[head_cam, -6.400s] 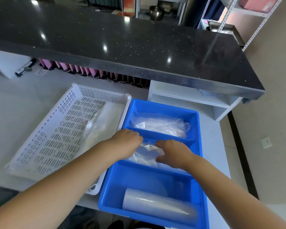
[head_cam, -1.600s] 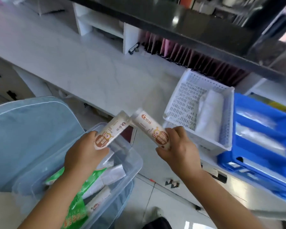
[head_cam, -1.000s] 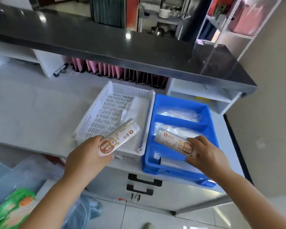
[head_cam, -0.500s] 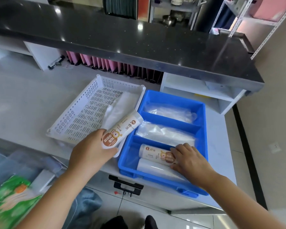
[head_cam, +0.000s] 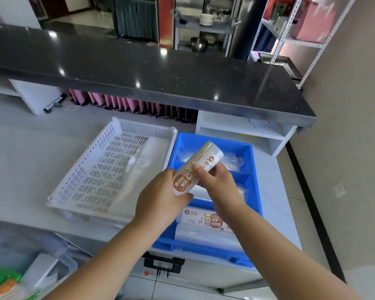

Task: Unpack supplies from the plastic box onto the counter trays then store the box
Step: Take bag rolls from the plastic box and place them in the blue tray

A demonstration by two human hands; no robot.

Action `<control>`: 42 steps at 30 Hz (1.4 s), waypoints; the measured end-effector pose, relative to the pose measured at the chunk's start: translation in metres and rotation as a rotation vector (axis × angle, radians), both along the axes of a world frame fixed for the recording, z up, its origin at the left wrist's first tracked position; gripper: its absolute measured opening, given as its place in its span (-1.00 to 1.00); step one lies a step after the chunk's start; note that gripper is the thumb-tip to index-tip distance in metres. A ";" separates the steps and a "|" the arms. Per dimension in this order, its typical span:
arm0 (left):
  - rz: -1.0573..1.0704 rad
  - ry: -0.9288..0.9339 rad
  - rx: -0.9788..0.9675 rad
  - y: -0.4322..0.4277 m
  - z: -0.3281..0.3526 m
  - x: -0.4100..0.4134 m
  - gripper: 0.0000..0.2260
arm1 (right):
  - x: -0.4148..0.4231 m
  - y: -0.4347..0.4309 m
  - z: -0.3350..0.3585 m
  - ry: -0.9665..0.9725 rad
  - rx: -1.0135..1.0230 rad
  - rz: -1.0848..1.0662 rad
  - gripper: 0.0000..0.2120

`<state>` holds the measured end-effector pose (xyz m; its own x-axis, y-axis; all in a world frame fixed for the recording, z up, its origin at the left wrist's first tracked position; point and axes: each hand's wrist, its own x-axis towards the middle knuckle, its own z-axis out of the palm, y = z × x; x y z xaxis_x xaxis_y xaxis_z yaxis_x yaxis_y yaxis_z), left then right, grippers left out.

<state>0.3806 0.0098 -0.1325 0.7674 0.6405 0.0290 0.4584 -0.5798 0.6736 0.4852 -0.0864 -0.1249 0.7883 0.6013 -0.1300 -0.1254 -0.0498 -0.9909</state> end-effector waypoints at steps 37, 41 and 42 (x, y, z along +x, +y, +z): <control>-0.576 -0.069 0.432 0.000 -0.039 -0.012 -0.49 | 0.061 -0.087 -0.001 0.019 -0.026 -0.217 -0.89; -0.551 -0.001 0.007 0.014 -0.025 -0.009 -0.51 | 0.060 -0.082 0.001 -0.001 -0.057 -0.151 -0.82; -0.533 -0.024 -0.080 0.020 -0.020 -0.009 -0.51 | 0.060 -0.081 0.002 -0.023 -0.075 -0.123 -0.80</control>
